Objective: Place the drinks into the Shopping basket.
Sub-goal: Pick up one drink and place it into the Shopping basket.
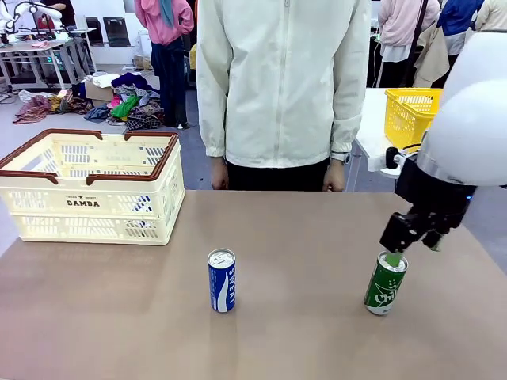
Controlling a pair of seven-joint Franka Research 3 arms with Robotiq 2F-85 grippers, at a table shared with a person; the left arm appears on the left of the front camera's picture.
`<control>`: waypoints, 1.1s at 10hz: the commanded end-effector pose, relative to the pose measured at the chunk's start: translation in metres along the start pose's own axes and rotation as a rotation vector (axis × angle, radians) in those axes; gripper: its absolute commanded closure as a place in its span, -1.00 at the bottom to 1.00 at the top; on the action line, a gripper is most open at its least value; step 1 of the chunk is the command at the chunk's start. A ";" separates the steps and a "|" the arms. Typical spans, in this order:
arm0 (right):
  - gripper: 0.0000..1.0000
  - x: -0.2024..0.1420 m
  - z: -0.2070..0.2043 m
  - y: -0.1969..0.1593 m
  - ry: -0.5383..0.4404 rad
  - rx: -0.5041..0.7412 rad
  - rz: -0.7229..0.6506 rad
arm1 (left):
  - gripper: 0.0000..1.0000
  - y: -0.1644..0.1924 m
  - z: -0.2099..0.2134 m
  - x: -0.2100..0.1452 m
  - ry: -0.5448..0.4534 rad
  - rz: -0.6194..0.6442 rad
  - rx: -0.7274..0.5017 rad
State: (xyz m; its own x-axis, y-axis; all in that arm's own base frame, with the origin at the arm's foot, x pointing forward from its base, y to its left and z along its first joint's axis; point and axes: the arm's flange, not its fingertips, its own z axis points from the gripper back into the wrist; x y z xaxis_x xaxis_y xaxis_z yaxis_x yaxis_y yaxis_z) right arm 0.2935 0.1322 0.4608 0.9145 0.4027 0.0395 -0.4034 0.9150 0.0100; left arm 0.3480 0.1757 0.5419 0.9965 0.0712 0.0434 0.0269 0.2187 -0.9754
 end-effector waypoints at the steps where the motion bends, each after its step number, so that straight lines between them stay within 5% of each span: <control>1: -1.00 -0.027 -0.055 0.014 -0.061 -0.014 -0.100 | -1.00 -0.002 0.000 0.000 -0.011 0.006 -0.012; 8: -1.00 -0.019 -0.130 0.009 0.011 -0.190 -0.202 | -1.00 -0.002 0.000 0.000 -0.011 0.006 -0.012; 11: -1.00 -0.024 -0.126 -0.002 0.021 -0.120 -0.224 | -1.00 -0.002 0.000 0.000 -0.011 0.006 -0.012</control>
State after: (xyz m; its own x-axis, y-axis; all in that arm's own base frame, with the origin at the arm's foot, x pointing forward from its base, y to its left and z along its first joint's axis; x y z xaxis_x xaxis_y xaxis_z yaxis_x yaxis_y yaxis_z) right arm 0.3384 0.1612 0.3804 0.9757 0.2189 0.0053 -0.2166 0.9685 -0.1230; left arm 0.3480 0.1757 0.5419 0.9965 0.0712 0.0432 0.0267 0.2187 -0.9754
